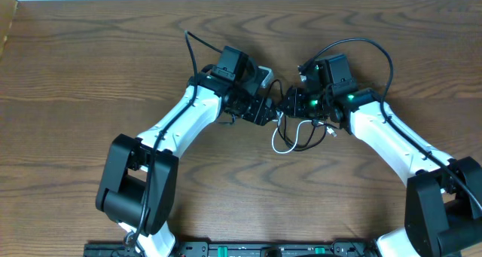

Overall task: Untangle cables
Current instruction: 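Grasp cable strands with both grippers inside the bundle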

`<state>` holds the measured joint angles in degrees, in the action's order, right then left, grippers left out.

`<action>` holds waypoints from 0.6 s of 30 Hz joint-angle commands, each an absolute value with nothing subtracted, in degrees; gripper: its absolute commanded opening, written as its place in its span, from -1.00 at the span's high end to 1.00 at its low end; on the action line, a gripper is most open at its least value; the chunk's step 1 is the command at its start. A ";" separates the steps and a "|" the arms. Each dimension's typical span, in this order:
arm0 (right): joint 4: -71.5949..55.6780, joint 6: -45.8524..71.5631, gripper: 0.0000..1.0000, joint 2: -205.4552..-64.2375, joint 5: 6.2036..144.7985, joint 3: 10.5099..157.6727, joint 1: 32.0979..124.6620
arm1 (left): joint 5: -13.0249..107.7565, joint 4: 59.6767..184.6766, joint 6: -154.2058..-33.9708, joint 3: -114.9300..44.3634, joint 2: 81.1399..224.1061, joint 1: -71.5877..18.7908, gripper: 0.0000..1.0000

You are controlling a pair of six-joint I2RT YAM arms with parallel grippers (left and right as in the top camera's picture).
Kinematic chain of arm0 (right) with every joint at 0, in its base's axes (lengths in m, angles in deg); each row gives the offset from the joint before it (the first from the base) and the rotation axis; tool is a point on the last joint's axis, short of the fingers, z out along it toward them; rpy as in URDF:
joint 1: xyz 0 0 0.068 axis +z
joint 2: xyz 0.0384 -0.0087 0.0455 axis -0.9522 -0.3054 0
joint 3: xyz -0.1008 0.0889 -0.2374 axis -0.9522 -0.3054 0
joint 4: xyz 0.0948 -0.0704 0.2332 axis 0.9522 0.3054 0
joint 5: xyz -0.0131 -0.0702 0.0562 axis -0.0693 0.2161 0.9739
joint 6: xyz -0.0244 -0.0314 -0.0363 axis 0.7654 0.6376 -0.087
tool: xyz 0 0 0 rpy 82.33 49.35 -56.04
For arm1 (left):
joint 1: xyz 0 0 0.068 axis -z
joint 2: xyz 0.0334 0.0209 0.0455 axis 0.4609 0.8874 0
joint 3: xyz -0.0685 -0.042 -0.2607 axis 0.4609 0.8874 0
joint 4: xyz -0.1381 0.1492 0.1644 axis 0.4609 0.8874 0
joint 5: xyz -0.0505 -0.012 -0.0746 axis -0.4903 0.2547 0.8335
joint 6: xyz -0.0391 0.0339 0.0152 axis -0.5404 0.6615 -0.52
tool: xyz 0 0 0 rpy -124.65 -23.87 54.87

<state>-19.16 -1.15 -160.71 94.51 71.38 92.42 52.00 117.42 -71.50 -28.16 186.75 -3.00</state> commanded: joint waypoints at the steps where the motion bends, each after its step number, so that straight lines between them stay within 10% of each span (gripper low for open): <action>1: -18.83 -1.94 0.82 -162.11 90.66 72.30 92.99 | 52.76 117.69 -70.97 -28.49 187.47 -2.87 -0.37; 18: -14.96 -1.92 0.98 -162.68 84.54 72.30 92.90 | 49.79 114.19 -70.97 -28.38 187.50 -1.14 -0.33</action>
